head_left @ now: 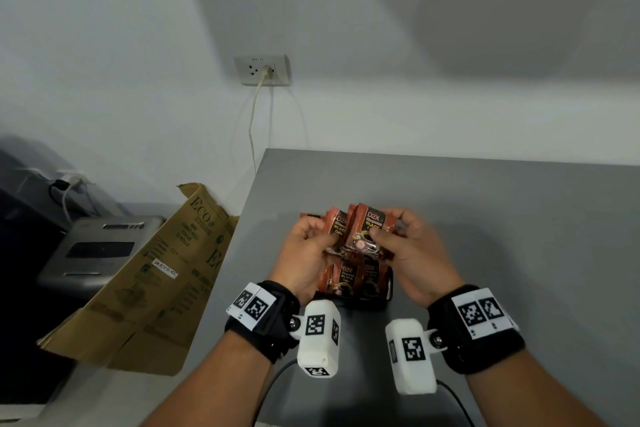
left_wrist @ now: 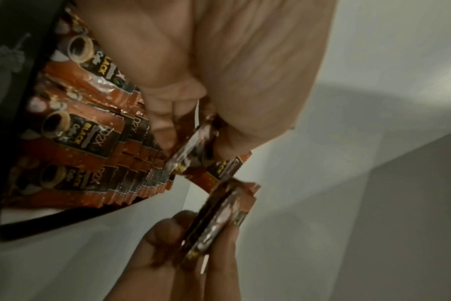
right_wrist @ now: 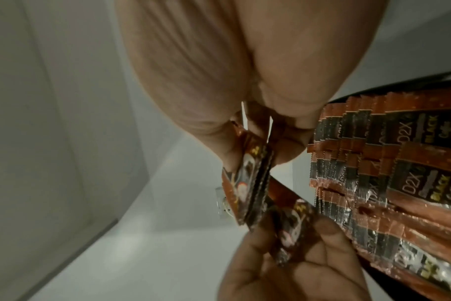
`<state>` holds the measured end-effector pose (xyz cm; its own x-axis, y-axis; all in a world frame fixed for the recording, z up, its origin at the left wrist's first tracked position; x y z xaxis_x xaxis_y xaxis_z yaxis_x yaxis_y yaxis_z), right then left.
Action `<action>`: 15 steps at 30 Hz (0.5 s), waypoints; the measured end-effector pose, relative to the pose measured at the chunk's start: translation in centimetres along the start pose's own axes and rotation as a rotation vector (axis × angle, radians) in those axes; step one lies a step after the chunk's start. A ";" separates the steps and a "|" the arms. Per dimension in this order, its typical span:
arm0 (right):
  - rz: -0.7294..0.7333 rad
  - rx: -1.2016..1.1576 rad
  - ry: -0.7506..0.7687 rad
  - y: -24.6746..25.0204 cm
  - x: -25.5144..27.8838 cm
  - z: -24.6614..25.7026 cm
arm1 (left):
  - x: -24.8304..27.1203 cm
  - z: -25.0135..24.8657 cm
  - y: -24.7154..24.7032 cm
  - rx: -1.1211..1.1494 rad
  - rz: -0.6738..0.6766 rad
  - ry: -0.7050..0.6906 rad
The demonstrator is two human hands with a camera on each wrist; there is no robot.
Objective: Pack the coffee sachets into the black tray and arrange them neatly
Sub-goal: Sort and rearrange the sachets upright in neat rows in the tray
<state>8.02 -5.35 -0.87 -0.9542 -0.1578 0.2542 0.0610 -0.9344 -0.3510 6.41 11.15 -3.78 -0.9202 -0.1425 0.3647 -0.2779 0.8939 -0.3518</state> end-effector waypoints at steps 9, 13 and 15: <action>0.200 0.952 0.333 -3.8 0.6 1.0 | 1.6 1.1 -3.3 0.226 0.264 0.262; 0.260 1.058 0.324 -4.2 1.0 1.5 | 1.6 1.7 -2.7 0.245 0.230 0.290; 0.377 1.147 0.358 -5.2 1.4 1.8 | 1.6 1.7 -2.6 0.250 0.228 0.290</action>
<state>6.87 -1.30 2.91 -0.8371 -0.5470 -0.0121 0.3941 -0.6181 0.6802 5.22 7.83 -3.76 -0.8601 0.2036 0.4677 -0.1677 0.7531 -0.6362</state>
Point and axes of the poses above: each hand's wrist, its own x-axis away from the middle knuckle, its own y-axis out of the back of the hand, z = x × y, the point moved 9 cm from there along -x, towards the middle knuckle, and after that the axes turned 1 degree about y, right-handed, at the moved point
